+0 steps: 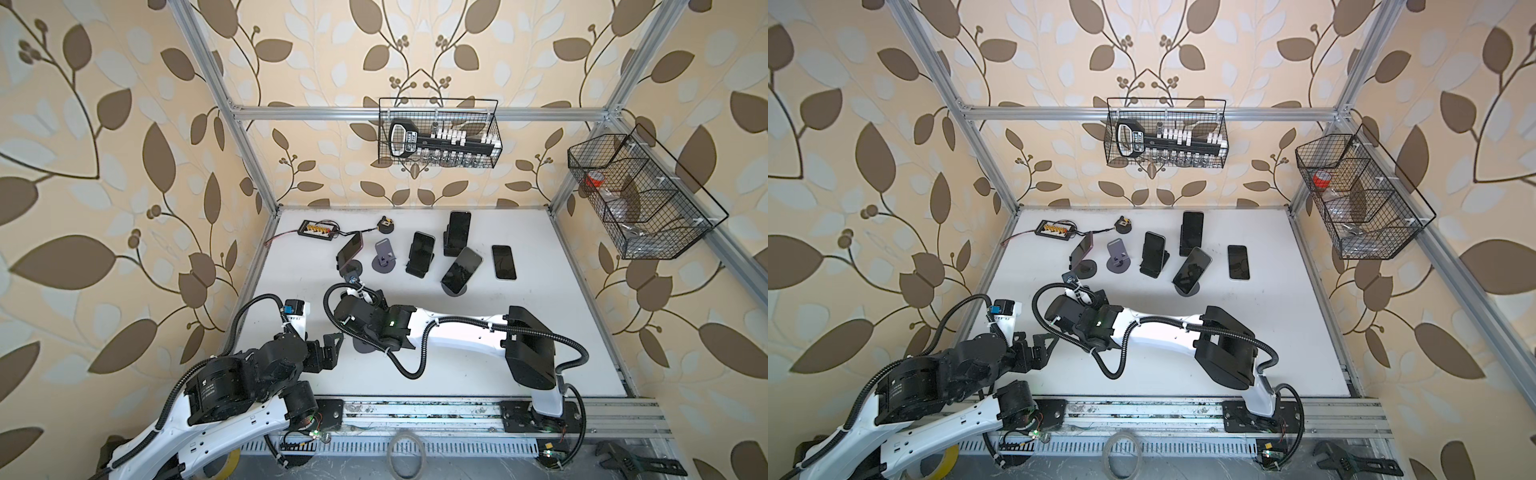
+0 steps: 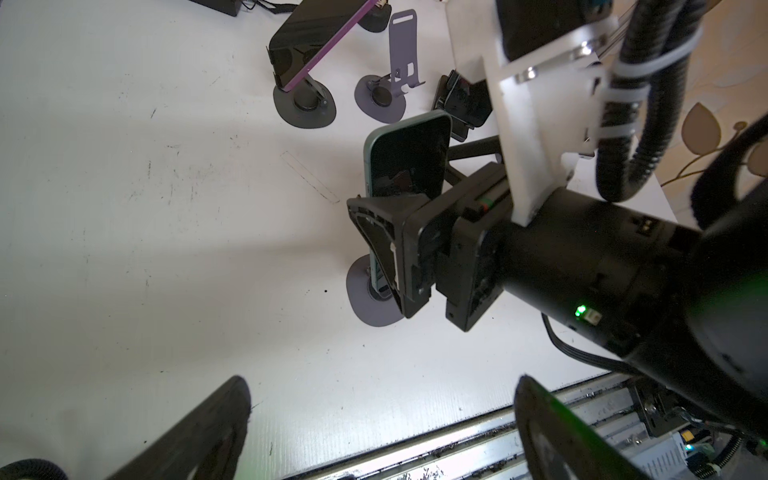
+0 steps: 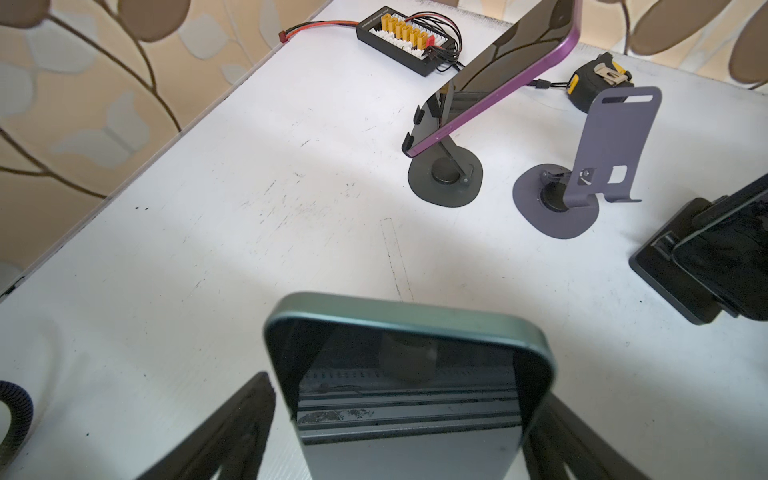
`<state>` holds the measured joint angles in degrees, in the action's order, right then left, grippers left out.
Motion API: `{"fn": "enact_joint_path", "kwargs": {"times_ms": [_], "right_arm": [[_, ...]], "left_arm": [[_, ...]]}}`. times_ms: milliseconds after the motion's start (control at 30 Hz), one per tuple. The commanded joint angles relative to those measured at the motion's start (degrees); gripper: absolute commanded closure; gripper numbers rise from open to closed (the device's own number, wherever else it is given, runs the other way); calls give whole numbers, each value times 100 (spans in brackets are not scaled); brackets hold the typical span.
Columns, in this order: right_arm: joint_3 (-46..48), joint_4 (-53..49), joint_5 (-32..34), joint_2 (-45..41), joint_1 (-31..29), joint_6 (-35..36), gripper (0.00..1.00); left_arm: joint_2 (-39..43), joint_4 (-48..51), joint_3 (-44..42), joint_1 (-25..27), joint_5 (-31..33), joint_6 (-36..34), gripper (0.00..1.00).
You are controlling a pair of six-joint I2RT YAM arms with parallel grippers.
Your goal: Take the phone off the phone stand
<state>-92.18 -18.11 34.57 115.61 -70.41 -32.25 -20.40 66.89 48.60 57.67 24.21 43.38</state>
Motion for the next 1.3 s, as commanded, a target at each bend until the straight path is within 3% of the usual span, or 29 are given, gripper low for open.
{"fn": "enact_joint_path", "kwargs": {"times_ms": [0, 933, 1267], "right_arm": [[-186, -102, 96, 169, -47, 74, 11], [-221, -115, 138, 285, -47, 139, 13], [-231, -118, 121, 277, -51, 137, 19]], "left_arm": [[-29, -115, -18, -28, 32, -110, 1], [-42, -115, -20, -22, 19, -110, 1], [-68, -106, -17, -25, 36, -106, 1]]}}
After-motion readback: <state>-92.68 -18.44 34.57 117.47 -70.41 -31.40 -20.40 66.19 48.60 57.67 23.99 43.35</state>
